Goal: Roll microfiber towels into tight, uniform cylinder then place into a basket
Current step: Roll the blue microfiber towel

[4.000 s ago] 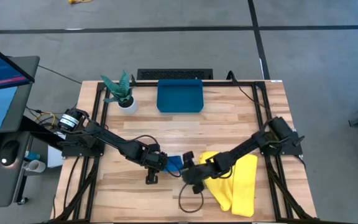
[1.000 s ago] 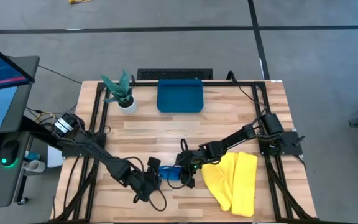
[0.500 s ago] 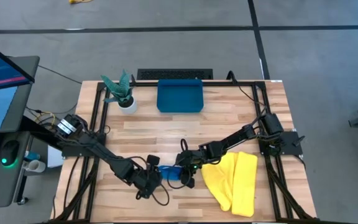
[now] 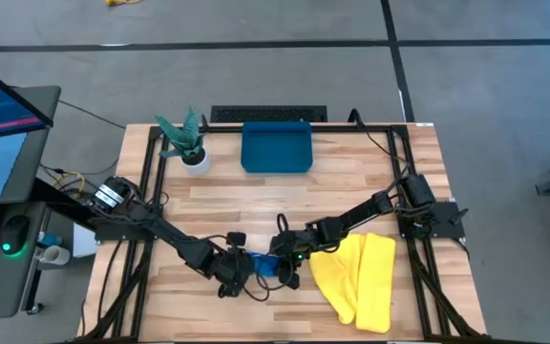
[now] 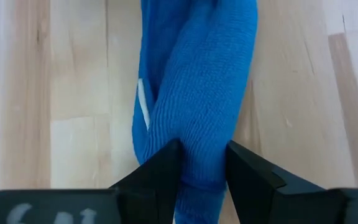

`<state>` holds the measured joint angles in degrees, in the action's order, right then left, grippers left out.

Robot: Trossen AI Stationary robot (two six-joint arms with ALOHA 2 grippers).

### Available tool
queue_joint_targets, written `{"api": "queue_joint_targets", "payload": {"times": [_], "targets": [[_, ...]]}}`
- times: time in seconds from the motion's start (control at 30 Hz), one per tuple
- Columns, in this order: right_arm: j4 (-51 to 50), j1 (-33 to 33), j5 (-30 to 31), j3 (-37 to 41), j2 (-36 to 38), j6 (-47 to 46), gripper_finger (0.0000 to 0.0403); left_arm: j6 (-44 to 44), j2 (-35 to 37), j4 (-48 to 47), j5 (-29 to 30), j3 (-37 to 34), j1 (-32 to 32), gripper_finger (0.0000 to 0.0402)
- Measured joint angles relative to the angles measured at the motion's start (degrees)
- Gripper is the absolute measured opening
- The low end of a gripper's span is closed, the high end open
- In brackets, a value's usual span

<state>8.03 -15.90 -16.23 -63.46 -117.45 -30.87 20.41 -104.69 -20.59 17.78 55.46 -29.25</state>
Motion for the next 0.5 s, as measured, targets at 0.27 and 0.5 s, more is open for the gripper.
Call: {"api": "queue_joint_targets", "payload": {"times": [0.27, 0.5], "targets": [[1.4, -0.8, 2.1, 0.1, -0.1, 2.8, 0.0076, 1.5, 0.0, 0.3, -2.6, -0.1, 1.1, 0.0093], [-4.4, 1.1, -5.7, 0.0, 1.6, 3.4, 0.0112, 6.5, -0.1, 1.6, -5.2, 0.0, 2.3, 0.0037]]}}
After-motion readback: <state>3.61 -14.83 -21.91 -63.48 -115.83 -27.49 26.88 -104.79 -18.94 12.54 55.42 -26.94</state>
